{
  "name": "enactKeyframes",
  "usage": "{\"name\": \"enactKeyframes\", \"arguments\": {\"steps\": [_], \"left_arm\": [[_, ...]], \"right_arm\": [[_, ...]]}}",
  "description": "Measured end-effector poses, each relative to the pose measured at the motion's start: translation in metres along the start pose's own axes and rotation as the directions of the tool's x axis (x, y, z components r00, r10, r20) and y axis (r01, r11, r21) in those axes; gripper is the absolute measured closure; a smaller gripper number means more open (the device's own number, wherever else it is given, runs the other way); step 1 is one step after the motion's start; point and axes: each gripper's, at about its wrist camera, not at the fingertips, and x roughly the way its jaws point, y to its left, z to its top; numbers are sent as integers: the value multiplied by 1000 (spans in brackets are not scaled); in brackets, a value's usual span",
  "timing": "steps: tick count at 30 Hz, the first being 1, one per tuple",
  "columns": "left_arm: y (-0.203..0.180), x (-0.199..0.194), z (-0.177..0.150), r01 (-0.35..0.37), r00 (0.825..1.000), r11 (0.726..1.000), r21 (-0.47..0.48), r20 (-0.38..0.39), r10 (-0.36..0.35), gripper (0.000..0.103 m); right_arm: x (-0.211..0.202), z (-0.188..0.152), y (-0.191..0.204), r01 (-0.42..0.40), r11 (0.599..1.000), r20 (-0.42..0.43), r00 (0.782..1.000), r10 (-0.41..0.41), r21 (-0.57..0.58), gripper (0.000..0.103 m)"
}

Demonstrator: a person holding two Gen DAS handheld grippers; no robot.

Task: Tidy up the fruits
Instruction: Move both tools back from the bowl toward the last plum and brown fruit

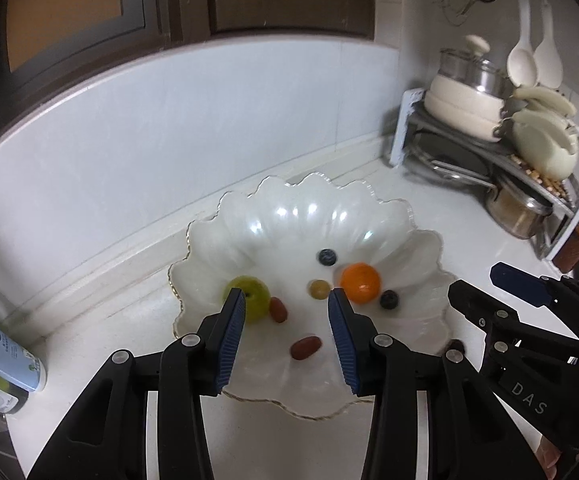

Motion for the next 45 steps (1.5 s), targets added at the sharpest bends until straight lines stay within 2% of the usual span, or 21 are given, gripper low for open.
{"name": "enactKeyframes", "arguments": {"steps": [7, 12, 22, 30, 37, 45], "left_arm": [[-20, -34, -1, 38, 997, 999, 24, 65, -40, 59], [-38, -56, -3, 36, 992, 998, 49, 117, -42, 58], [-63, -87, -11, 62, 981, 995, 82, 177, -76, 56], [-88, -94, -20, 88, 975, 987, 135, 191, -113, 55], [-105, -89, -30, 150, 970, 974, 170, 165, -178, 55], [-120, -76, -51, 179, 969, 957, 227, 129, -212, 55]], "right_arm": [[-37, -6, -15, -9, 999, 60, 998, 7, 33, 54], [-57, -9, -26, -13, 999, 91, 996, 9, 43, 54], [-89, -23, -51, -8, 997, 133, 991, -3, 78, 54], [-105, -40, -70, 37, 995, 156, 986, -52, 97, 54], [-108, -53, -83, 53, 991, 151, 986, -72, 125, 54], [-107, -70, -89, 71, 988, 141, 986, -90, 135, 54]]}}
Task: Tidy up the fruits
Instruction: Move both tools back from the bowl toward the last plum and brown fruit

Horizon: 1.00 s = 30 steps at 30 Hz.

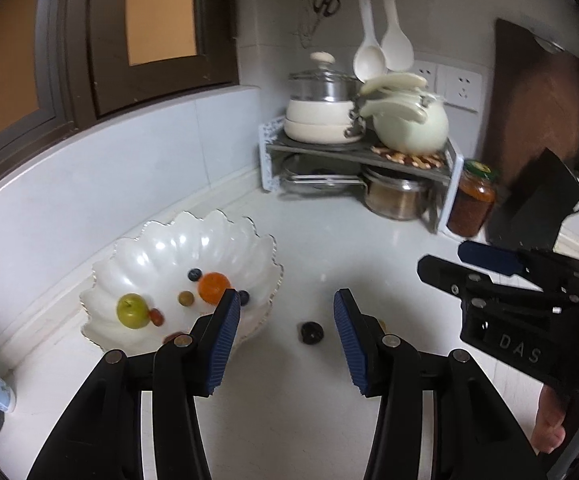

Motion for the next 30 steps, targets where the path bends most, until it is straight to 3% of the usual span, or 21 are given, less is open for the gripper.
{"name": "enactKeyframes", "arguments": {"steps": [10, 30], "left_arm": [[-10, 18, -31, 51, 998, 998, 24, -34, -50, 55], [-23, 79, -59, 60, 997, 990, 129, -60, -53, 59]], "right_arm": [[15, -26, -1, 2, 1000, -50, 999, -3, -21, 54], [65, -57, -11, 4, 1000, -141, 990, -8, -27, 54]]}}
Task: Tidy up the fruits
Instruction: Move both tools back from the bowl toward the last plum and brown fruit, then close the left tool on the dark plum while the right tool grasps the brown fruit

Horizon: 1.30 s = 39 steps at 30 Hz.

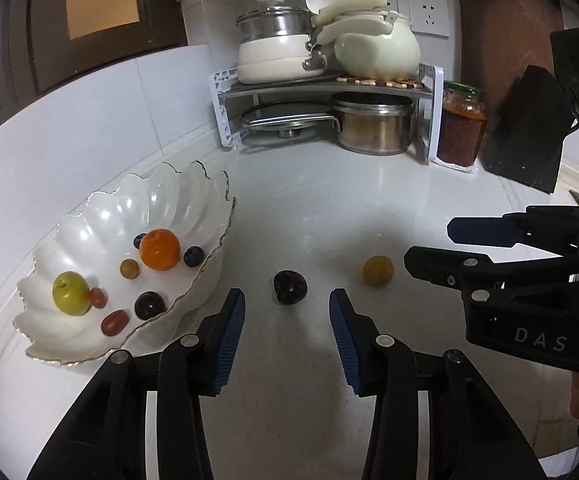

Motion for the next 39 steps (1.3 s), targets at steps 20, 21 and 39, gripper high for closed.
{"name": "enactKeyframes", "arguments": {"steps": [20, 21, 39], "left_arm": [[3, 58, 6, 20, 996, 1000, -10, -88, -20, 68], [3, 60, 6, 29, 995, 1000, -11, -99, -30, 70], [-3, 86, 13, 16, 987, 1000, -2, -157, -16, 76]], "right_arm": [[55, 2, -10, -53, 997, -87, 995, 57, 51, 58], [57, 1, -10, -54, 997, -92, 994, 58, 51, 58], [74, 2, -13, -99, 993, -132, 985, 106, 60, 74]]}}
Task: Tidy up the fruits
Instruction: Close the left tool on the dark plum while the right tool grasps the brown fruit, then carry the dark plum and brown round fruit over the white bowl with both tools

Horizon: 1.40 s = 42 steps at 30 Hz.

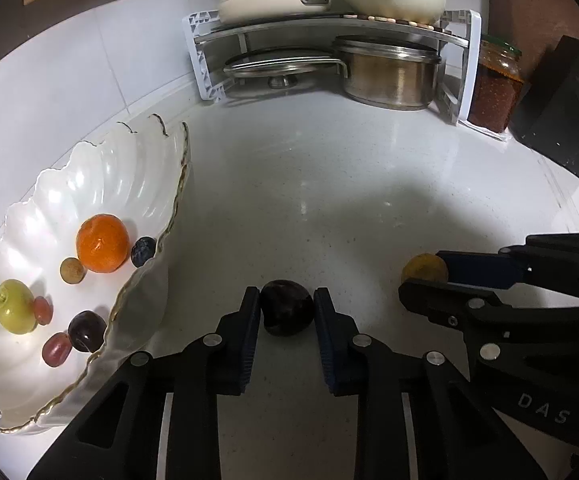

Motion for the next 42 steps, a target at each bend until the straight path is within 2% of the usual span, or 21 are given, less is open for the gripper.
{"name": "enactKeyframes", "arguments": {"steps": [3, 19, 32, 42], "left_arm": [[3, -3, -1, 17, 1000, 1000, -23, -2, -17, 76], [6, -65, -1, -17, 997, 994, -104, 70, 25, 76], [25, -119, -9, -31, 992, 973, -228, 114, 58, 76], [40, -159, -14, -75, 979, 958, -278, 163, 124, 76]], "right_arm": [[0, 0, 0, -2, 1000, 1, 1000, 2, 4, 74], [-42, 2, 6, -6, 999, 69, 998, 9, -38, 74], [-82, 6, 33, -29, 993, 141, 989, 46, -119, 74], [-112, 14, 62, -56, 980, 211, 973, 96, -189, 74]]}}
